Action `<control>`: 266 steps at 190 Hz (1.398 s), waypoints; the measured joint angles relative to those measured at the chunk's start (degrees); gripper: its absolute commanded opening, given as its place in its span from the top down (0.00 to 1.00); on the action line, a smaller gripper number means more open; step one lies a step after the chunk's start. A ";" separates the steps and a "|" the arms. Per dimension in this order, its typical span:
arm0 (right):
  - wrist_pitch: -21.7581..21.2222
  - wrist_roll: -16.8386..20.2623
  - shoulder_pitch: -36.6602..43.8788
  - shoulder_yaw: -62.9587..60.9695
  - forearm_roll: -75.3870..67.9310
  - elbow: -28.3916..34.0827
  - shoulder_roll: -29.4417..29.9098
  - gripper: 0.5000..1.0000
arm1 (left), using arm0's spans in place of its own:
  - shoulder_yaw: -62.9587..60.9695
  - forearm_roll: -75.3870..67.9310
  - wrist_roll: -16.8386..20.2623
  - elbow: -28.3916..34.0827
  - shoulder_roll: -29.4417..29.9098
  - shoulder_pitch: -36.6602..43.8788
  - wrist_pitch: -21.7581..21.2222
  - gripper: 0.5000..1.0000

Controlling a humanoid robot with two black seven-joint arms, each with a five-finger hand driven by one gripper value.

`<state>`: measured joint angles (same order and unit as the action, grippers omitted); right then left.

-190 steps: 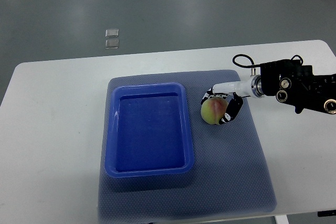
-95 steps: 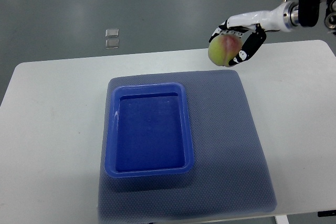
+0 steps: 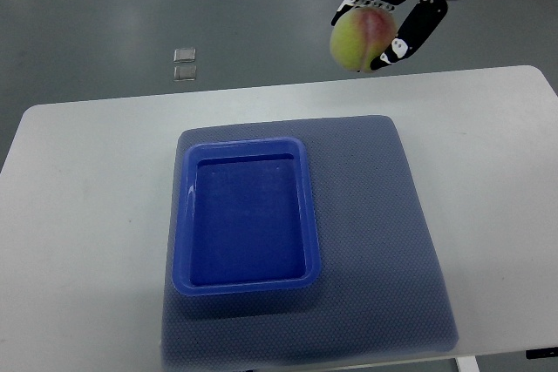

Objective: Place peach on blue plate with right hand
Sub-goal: 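Carry the peach over the blue tray and lower it inside, then open the right hand and withdraw it upward away from the tray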

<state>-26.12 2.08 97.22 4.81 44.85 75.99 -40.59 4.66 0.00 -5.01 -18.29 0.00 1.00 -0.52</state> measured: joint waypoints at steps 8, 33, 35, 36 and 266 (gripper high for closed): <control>0.68 0.07 0.03 0.37 -1.12 -1.13 2.59 0.74 | -0.02 0.00 -0.01 0.00 0.00 0.02 0.00 0.00; 3.58 0.13 -0.19 3.05 -3.03 -7.08 14.13 0.74 | -0.01 0.00 -0.01 0.00 0.00 -0.02 0.00 0.00; 3.81 0.11 -0.27 3.30 -3.07 -7.66 15.21 0.74 | -0.01 0.00 -0.01 0.00 0.00 -0.04 0.00 0.00; 3.91 0.11 -0.32 3.42 -3.09 -7.94 15.74 0.74 | 0.00 0.00 0.00 -0.01 0.00 -0.04 0.01 0.00; 6.93 0.02 -21.68 6.86 2.75 -26.59 40.59 0.15 | 0.01 0.00 -0.09 0.00 0.00 -0.03 -0.02 0.00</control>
<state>-19.19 2.10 75.54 11.67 47.60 49.40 0.00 4.67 0.00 -5.10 -18.28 0.00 0.97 -0.54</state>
